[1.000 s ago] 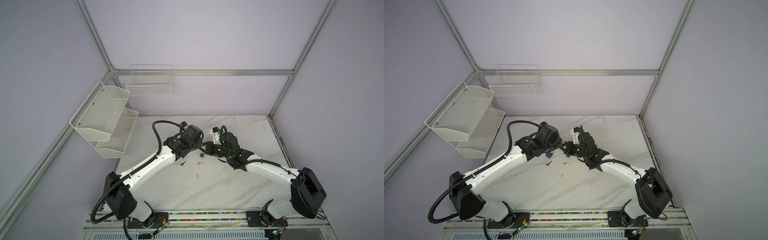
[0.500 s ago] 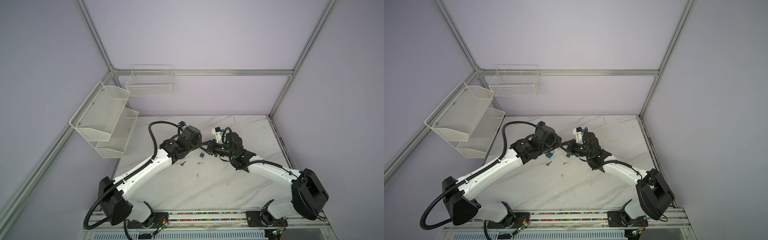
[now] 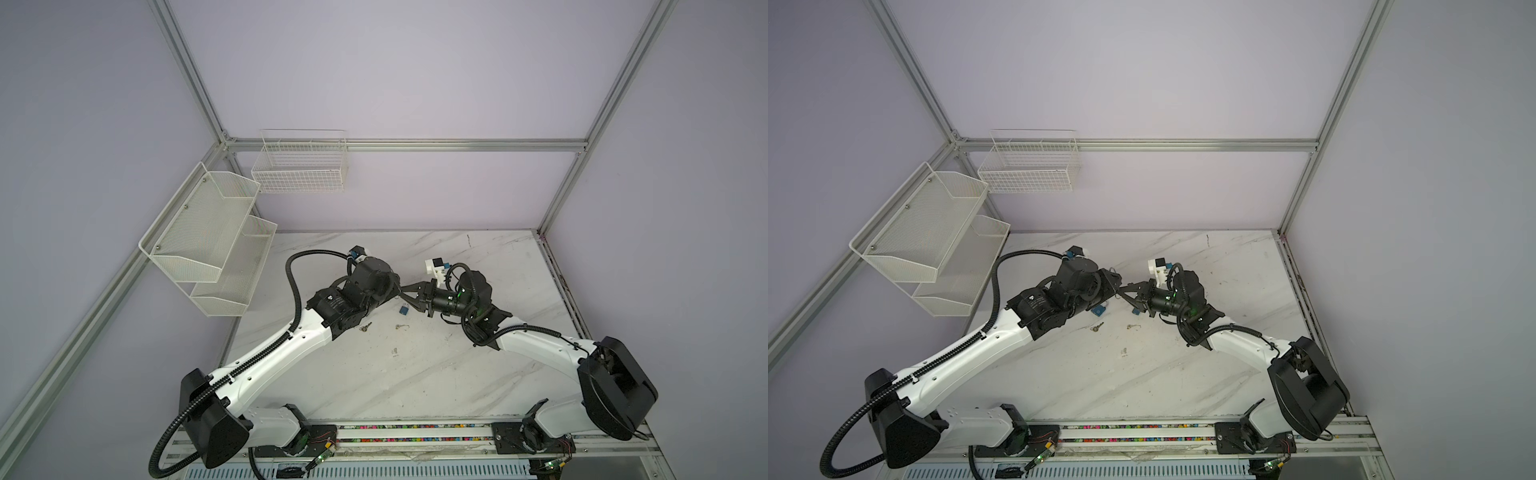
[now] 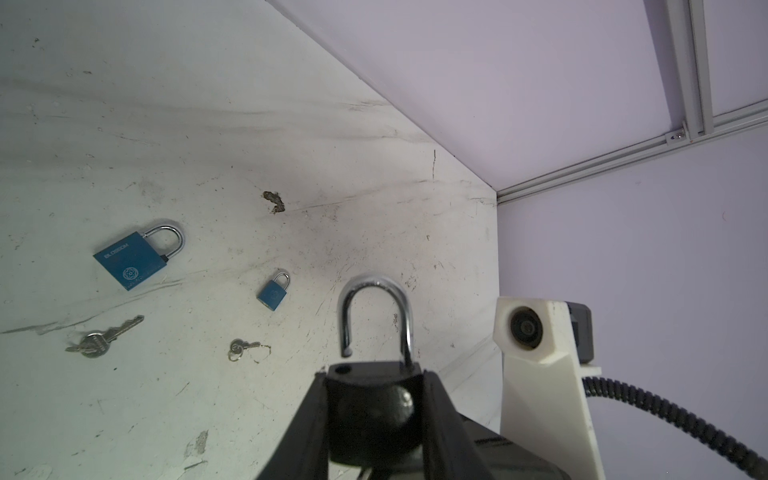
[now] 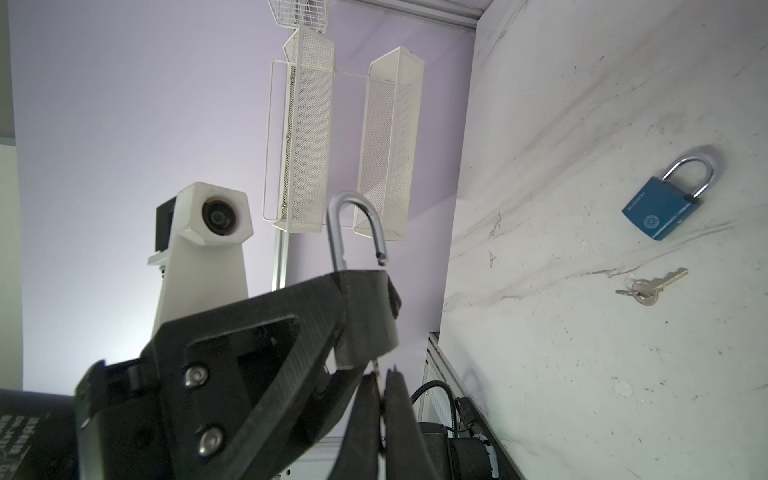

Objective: Unlock with the key

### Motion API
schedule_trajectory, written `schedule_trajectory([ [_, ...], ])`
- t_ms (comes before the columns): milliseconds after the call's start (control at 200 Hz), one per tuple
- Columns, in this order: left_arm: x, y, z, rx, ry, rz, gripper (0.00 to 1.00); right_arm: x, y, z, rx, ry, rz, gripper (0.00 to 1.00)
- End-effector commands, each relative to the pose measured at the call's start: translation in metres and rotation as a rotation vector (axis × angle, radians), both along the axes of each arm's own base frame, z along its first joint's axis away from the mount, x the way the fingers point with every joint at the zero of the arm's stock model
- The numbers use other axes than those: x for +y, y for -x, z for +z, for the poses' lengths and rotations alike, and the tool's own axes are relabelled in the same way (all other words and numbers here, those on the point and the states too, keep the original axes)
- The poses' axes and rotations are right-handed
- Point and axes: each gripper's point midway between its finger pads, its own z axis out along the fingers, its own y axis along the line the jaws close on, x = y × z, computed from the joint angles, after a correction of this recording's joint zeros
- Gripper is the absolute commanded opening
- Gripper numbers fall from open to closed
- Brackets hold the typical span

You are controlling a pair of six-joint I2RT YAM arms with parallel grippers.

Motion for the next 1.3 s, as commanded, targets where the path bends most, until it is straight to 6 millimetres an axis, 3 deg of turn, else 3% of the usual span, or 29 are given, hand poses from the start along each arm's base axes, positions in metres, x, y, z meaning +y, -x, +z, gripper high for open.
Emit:
schedule_trajectory([
  [0,0.016,0.006,-0.023,0.057,-0.03,0.034,0.06,-0.013,-0.001,0.066,-0.145,-0.171,-0.028,0.0],
  [250,0.02,0.0,-0.005,0.016,-0.041,0.043,0.06,-0.011,-0.011,0.046,-0.194,0.022,-0.063,0.0],
  [505,0.02,-0.006,0.003,-0.003,-0.102,0.038,0.06,-0.022,-0.025,0.005,-0.215,0.318,-0.122,0.0],
  [540,0.021,-0.007,0.003,-0.004,-0.11,0.037,0.06,-0.025,-0.026,-0.003,-0.208,0.358,-0.129,0.04],
  [550,0.021,-0.007,0.004,-0.005,-0.113,0.038,0.06,-0.029,-0.023,0.005,-0.227,0.356,-0.135,0.06],
  [770,0.024,-0.008,0.005,-0.022,-0.16,0.024,0.06,-0.05,-0.019,0.001,-0.26,0.481,-0.181,0.32],
  [1000,0.017,-0.005,0.006,-0.1,-0.215,-0.09,0.05,-0.064,-0.015,0.007,-0.338,0.555,-0.175,0.42],
  [1295,-0.007,0.015,0.008,-0.419,-0.213,-0.337,0.03,-0.09,-0.021,0.022,-0.423,0.733,-0.199,0.51],
])
